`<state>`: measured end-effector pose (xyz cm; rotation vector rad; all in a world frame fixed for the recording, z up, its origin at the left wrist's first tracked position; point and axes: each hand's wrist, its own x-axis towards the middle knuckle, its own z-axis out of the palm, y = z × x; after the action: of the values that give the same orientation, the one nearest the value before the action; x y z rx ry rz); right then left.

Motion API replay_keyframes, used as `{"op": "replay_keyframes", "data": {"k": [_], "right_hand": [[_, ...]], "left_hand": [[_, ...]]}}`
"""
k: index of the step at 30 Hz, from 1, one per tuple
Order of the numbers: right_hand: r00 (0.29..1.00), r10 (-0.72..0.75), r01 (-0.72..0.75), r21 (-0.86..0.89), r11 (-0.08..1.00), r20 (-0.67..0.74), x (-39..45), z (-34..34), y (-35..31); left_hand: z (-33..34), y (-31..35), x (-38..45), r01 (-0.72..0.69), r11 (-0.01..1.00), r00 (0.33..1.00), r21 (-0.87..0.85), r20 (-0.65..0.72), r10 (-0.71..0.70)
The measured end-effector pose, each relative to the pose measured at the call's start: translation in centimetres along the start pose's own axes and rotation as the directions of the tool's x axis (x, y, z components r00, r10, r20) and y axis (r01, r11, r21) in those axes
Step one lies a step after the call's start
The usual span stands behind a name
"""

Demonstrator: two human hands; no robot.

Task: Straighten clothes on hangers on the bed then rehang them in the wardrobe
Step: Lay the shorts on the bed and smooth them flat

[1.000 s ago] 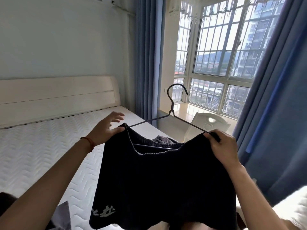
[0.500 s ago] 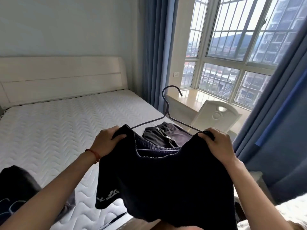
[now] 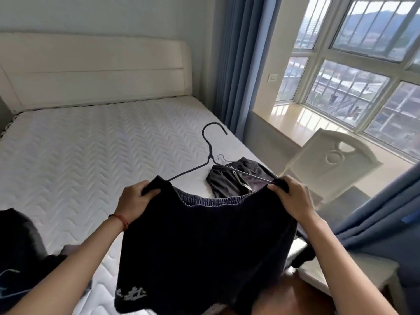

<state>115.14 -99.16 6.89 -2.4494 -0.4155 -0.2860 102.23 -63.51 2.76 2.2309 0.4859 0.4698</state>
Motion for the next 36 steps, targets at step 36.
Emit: {"op": "replay_keyframes", "data": {"k": [36], "right_hand": [[0.844,0.086,-0.069,-0.053,0.996,0.529,34.4,47.0,12.4]], "left_hand": [[24.6,-24.5,25.9,0.685,0.708,0.729,0.174,-0.136,-0.671]]}}
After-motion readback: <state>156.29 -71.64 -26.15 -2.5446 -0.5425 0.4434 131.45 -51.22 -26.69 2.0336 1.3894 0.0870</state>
